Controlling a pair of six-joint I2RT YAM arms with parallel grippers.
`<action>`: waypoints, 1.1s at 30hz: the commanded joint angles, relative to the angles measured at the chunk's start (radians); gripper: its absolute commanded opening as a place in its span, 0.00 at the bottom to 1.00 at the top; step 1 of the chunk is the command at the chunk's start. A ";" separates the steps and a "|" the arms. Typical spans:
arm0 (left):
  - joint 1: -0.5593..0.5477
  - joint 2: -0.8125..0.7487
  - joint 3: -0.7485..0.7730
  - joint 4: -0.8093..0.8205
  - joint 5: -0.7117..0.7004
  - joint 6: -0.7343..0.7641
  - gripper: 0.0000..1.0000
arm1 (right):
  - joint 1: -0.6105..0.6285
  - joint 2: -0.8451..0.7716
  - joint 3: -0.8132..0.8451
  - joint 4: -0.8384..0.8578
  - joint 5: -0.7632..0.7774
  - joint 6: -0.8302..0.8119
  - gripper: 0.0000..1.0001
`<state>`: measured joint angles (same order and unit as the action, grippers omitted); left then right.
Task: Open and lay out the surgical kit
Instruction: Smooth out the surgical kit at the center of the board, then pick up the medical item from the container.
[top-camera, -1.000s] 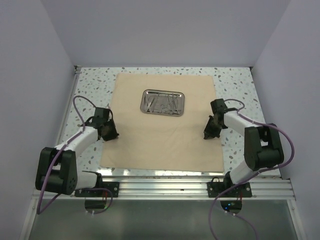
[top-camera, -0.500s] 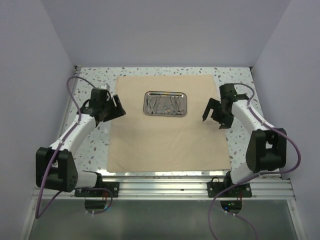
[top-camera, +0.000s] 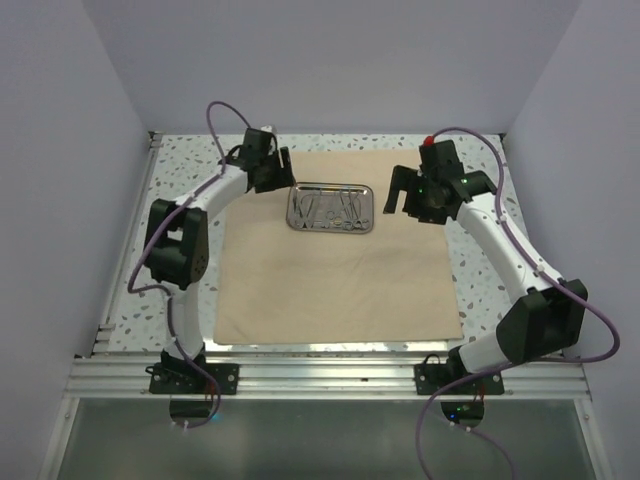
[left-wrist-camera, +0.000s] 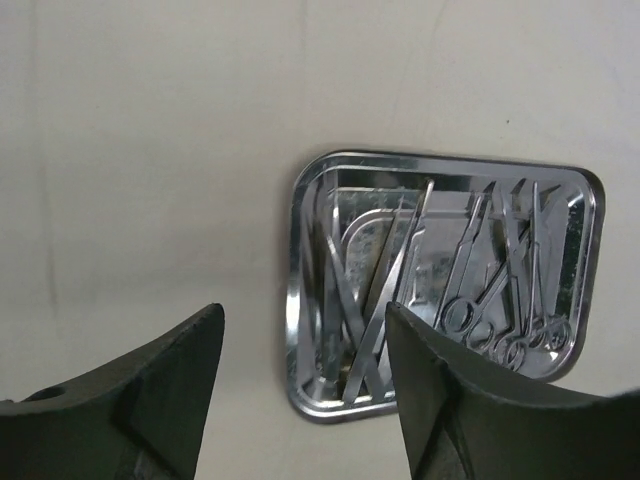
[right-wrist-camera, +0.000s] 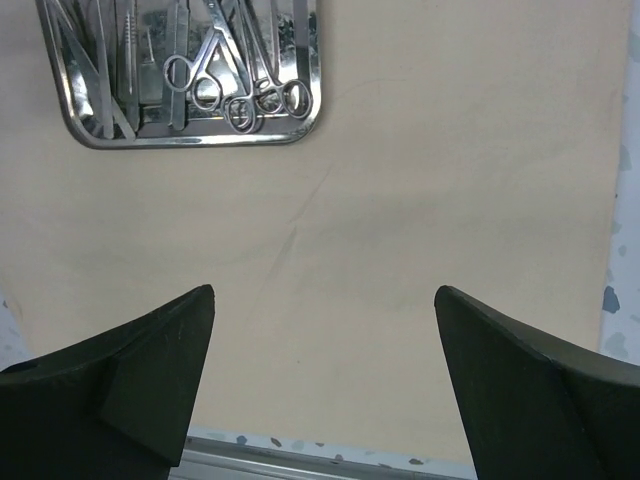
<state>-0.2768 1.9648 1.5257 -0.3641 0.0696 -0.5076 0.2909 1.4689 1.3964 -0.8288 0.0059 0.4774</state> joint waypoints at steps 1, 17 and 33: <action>-0.036 0.124 0.224 -0.039 -0.030 0.017 0.67 | 0.010 -0.021 -0.016 -0.046 0.003 -0.008 0.95; -0.097 0.387 0.556 -0.130 -0.157 0.050 0.36 | 0.011 -0.094 -0.103 -0.092 0.071 -0.045 0.94; -0.122 0.376 0.482 -0.124 -0.214 0.069 0.33 | 0.011 -0.038 -0.091 -0.095 0.062 -0.077 0.94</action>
<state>-0.4004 2.3566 1.9984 -0.4950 -0.1173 -0.4591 0.2966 1.4216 1.2705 -0.9104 0.0620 0.4278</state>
